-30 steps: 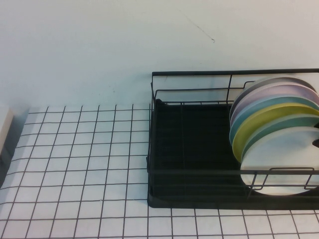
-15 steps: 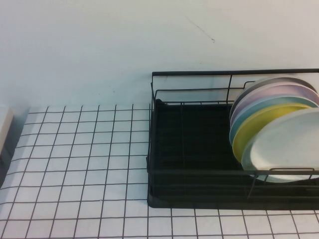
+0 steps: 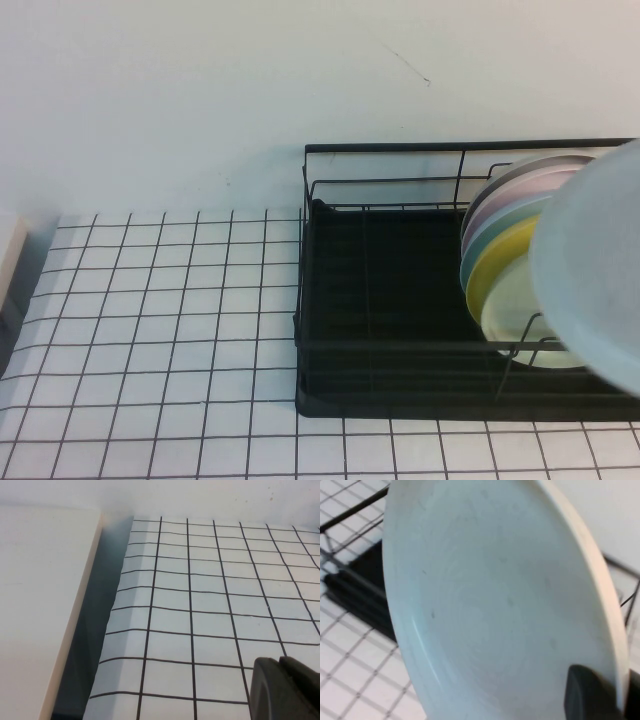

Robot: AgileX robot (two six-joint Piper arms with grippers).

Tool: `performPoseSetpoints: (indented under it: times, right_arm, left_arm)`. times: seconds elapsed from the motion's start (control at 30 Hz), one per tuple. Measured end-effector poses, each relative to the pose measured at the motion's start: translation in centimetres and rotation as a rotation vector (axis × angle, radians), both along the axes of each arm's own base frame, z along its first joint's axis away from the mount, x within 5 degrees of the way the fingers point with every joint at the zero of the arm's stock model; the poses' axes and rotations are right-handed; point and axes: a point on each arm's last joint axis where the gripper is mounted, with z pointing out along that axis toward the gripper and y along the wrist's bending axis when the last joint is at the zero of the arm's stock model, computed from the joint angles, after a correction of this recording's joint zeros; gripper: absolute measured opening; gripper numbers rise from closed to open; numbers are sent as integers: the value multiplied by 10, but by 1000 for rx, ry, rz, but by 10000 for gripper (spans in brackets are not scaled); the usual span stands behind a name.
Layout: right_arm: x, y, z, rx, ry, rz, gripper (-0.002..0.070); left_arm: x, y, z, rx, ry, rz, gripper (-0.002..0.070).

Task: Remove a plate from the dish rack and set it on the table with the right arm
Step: Place the plate from the table

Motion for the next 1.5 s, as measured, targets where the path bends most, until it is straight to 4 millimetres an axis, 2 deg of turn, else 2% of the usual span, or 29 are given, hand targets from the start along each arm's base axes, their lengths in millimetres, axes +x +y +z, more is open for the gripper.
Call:
performPoseSetpoints:
  times: [0.13,0.27,0.33,0.43,0.53,0.63,0.93,1.13,1.2,1.33,1.4,1.5]
  right_arm:
    - [-13,6,-16,169,262,-57,80]
    - [-15,16,-47,328,465,-50,80]
    - [-15,21,-70,404,554,-42,80]
    - [-13,24,-116,477,677,-70,79]
    - [-11,22,-163,477,766,-131,79]
    - [-9,20,-191,440,821,-137,79]
    - [22,20,-213,402,740,-42,79]
    - [37,17,-235,369,778,-53,111]
    - [41,17,-242,354,800,-49,170]
    - [50,17,-243,344,809,-9,354]
    - [58,18,-235,350,793,18,427]
    - [71,21,-217,369,768,77,465]
  left_arm:
    - [0,0,0,0,0,0,-3]
    - [0,0,0,0,0,0,-3]
    - [0,0,0,0,0,0,-3]
    - [0,0,0,0,0,0,-3]
    - [0,0,0,0,0,0,-3]
    - [0,0,0,0,0,0,-3]
    - [0,0,0,0,0,0,-3]
    - [0,0,0,0,0,0,-3]
    - [0,0,0,0,0,0,-3]
    - [0,0,0,0,0,0,-3]
    - [0,0,0,0,0,0,-3]
    - [0,0,0,0,0,0,-3]
